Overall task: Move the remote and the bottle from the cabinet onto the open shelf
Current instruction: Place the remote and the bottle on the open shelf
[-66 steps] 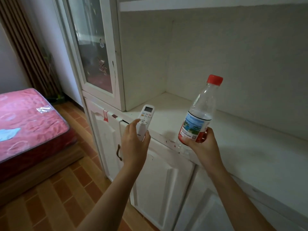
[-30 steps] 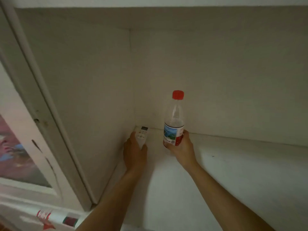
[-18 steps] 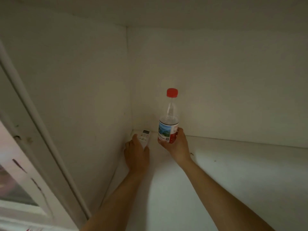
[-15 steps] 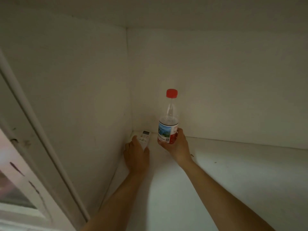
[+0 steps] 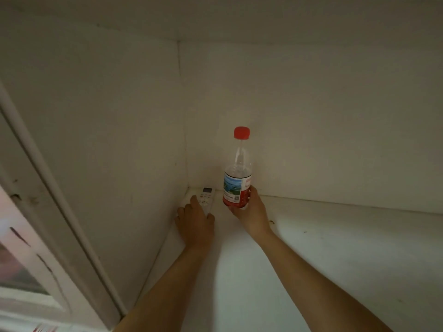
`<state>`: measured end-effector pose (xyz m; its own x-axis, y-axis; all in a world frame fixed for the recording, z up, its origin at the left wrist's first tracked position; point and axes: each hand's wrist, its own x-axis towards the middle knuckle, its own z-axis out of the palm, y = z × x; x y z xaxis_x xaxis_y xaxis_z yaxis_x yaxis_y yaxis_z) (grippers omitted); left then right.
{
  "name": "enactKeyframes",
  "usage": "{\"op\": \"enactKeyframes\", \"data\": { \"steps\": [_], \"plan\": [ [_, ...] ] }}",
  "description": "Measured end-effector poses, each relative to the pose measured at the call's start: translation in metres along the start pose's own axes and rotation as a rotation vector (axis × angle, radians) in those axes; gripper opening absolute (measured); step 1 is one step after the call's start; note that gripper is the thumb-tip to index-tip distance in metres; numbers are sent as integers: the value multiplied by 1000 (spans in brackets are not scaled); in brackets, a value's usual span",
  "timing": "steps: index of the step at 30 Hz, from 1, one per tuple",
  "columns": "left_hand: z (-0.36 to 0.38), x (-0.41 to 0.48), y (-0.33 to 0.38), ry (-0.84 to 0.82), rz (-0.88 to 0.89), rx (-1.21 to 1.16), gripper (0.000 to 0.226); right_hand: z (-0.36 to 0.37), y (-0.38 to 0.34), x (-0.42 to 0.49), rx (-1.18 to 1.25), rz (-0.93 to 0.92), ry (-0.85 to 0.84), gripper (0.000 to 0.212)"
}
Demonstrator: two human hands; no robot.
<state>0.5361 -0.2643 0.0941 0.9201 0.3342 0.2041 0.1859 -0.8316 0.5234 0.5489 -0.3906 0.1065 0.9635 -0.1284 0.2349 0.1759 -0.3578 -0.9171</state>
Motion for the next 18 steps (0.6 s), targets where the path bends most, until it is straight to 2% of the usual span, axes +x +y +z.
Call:
{"op": "enactKeyframes", "data": {
  "steps": [11,18],
  "plan": [
    [-9,-7,-2,-3,-18,-10,60,-2,-10,3,-43,27,-13,65],
    [-24,-13,-4,62,28,-52,56,-3,-12,5,-85,6,-48,64]
  ]
}}
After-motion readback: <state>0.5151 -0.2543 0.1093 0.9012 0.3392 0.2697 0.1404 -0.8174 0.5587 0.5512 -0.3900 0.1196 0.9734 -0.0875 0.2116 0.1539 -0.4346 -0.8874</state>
